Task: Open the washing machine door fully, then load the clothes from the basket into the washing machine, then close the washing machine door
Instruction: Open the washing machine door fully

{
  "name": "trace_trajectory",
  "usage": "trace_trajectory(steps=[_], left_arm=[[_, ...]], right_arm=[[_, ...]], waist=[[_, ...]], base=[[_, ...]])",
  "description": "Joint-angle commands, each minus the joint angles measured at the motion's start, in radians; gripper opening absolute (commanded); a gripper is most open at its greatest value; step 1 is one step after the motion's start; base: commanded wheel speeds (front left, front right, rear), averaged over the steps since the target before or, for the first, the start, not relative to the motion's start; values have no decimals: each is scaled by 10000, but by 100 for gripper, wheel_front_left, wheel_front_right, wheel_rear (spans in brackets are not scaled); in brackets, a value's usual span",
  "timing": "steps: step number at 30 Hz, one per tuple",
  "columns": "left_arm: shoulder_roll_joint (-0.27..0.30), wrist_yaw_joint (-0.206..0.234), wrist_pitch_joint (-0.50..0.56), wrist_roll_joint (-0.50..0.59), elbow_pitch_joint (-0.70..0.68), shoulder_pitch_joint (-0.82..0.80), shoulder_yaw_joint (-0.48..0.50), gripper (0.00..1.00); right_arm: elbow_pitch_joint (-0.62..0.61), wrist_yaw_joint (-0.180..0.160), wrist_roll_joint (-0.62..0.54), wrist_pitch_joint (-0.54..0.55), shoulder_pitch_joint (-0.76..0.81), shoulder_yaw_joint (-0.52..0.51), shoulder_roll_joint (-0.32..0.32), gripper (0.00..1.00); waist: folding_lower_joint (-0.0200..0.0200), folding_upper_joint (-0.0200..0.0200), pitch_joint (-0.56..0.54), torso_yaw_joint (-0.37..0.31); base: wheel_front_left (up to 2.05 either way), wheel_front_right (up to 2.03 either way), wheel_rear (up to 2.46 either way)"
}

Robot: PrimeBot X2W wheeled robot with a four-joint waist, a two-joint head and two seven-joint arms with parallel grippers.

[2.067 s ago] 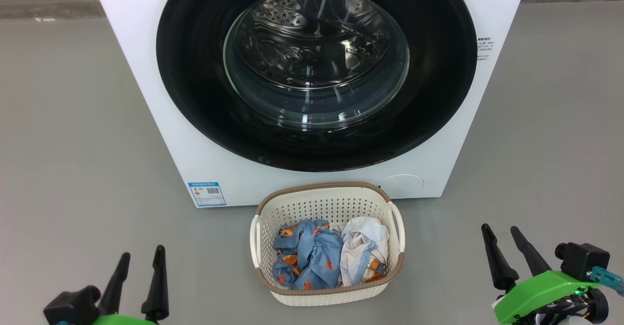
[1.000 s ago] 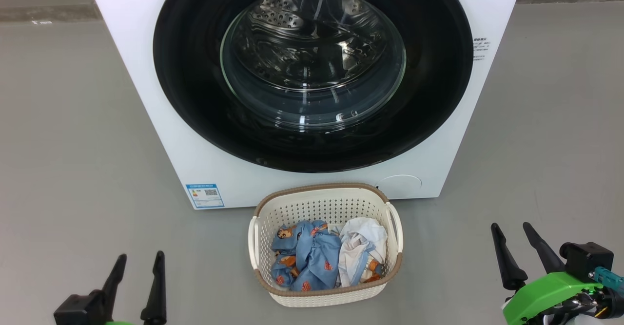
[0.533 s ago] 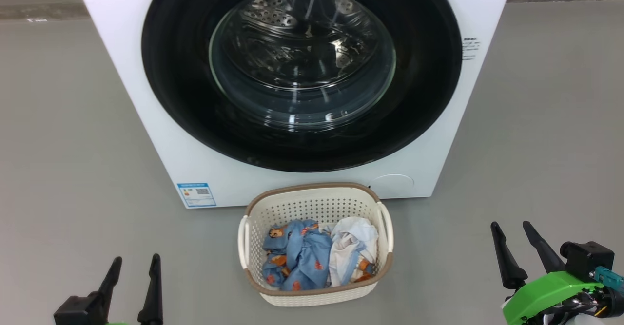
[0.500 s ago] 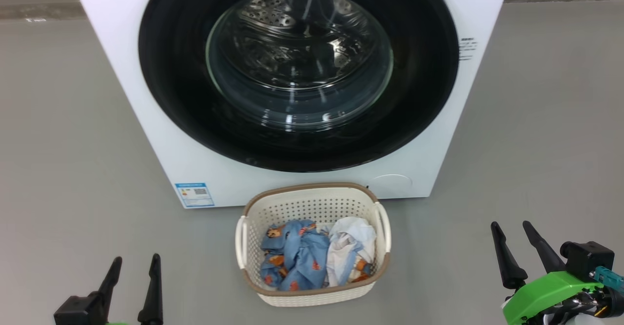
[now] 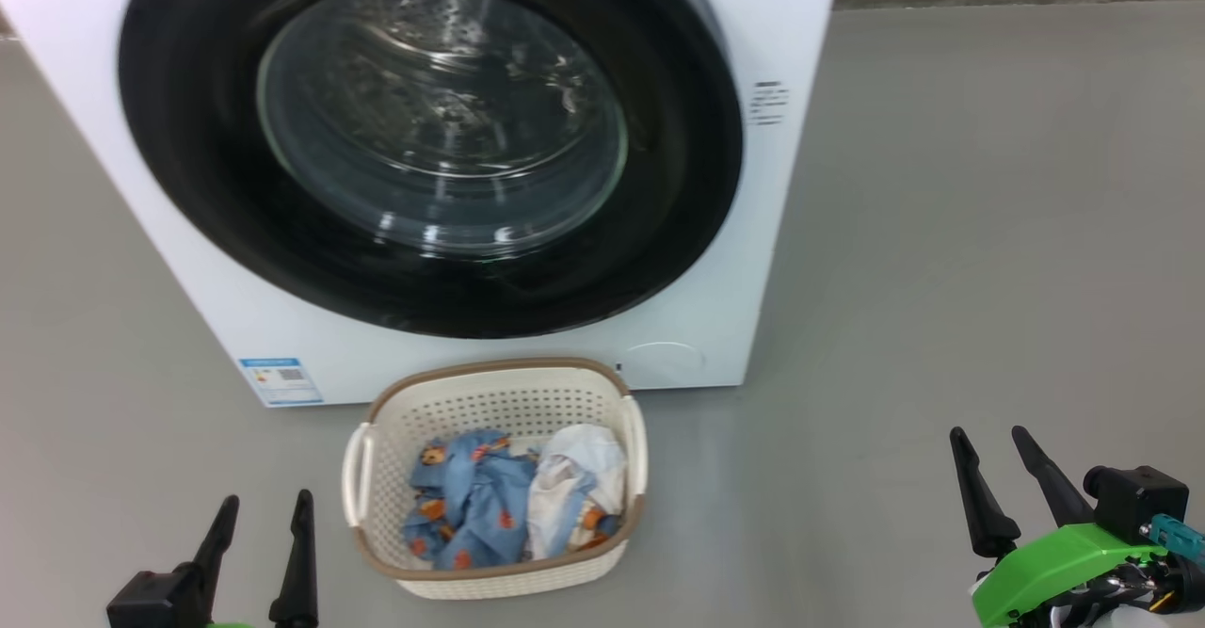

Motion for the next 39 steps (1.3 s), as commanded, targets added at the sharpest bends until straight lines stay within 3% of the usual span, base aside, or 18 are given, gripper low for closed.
trace_trajectory(steps=[1,11,24,27,28,29,39], left_arm=[[141,-27,-136,10,-276,-296,347,100],[134,-27,-136,-298,-363,-257,317,100],[135,-27,-136,-341,-353,-272,215,100],[107,-27,-136,-352,-366,-251,196,100],[94,-27,-136,-357,-371,-243,187,100],[80,-27,-136,-363,-373,-236,172,100],[52,-27,-136,-465,-399,-285,-65,100]], right_arm=[[-255,27,1,-132,-142,182,-118,100],[-280,27,66,-132,-149,207,-137,100],[-272,27,85,-132,-236,218,-88,98],[-325,27,176,-132,-310,185,-15,41],[-335,27,227,-132,-338,169,11,15],[-359,27,287,-132,-373,143,39,0],[-650,27,1870,-132,-1052,21,465,0]], waist=[[0,-1,3,1],[0,-1,4,5],[0,-1,38,62],[0,-1,22,68],[0,-1,24,71],[0,-1,20,80],[0,-1,151,249]], base=[[123,123,-246],[84,83,-167],[10,10,-19],[0,0,0],[0,0,0],[0,0,0],[0,0,0]])
